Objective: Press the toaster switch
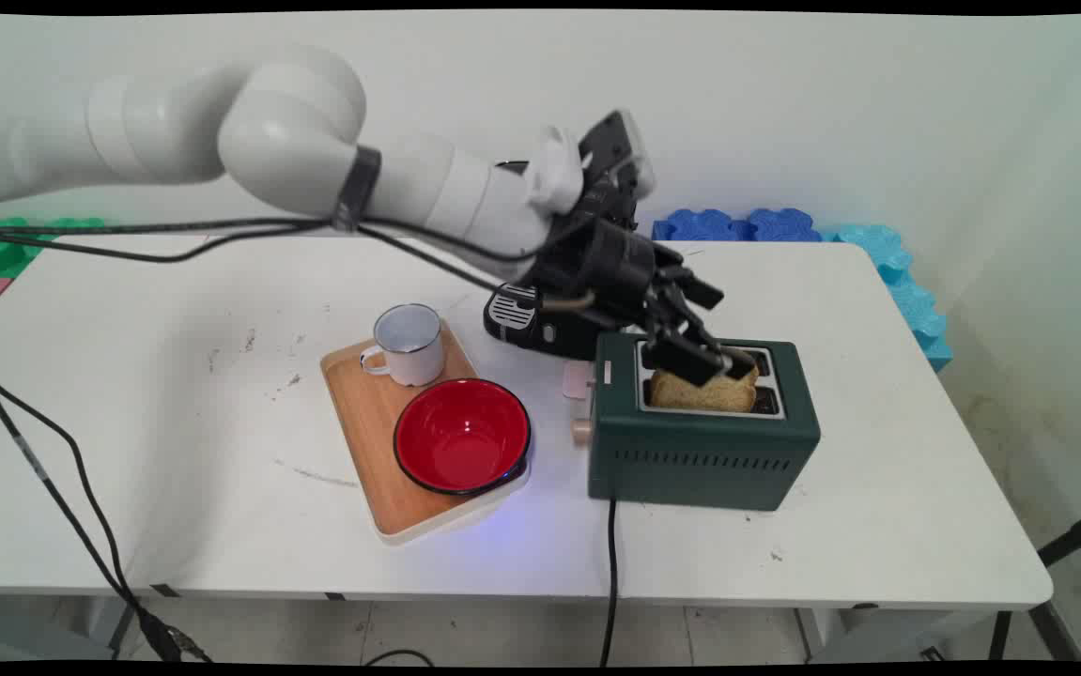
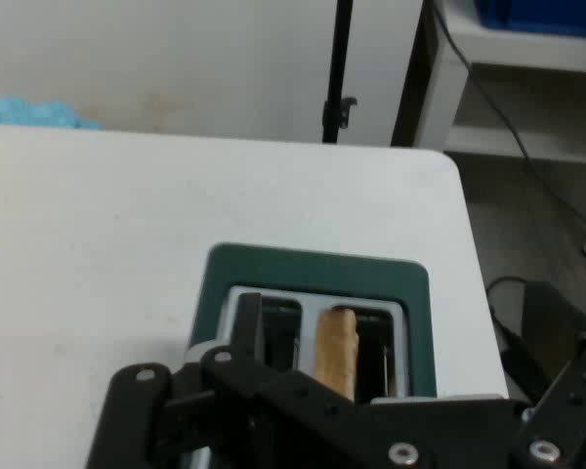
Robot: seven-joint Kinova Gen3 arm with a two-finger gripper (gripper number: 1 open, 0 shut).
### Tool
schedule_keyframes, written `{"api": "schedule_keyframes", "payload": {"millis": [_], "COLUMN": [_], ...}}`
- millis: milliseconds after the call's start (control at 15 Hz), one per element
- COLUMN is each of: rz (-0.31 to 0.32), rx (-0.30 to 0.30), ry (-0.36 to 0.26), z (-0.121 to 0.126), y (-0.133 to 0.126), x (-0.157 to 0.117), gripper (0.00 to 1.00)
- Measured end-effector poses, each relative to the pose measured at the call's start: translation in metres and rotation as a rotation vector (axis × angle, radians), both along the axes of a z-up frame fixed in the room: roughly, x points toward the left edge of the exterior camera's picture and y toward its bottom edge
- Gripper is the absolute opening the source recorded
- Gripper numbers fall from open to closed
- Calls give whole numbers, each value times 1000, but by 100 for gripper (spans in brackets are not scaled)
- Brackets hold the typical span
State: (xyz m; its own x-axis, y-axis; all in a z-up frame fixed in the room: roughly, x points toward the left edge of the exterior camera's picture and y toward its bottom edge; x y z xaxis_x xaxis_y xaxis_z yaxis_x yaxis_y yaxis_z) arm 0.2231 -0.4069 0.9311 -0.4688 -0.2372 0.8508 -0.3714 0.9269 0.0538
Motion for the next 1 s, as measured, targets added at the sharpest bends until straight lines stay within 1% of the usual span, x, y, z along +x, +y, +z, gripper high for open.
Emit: {"api": "schedule_keyframes", "payload": {"millis": [133, 400, 600, 800, 867, 1000], "rz": [6, 15, 13, 16, 19, 23], "rx": [0, 12, 26, 40, 48, 66], "ry": [2, -20, -60, -87, -96, -114], "z": [14, 26, 26, 22, 19, 11], "y": [-1, 2, 9, 14, 16, 20], "x": [8, 29, 58, 79, 87, 104], "gripper": [100, 100, 100, 100, 0, 0]}}
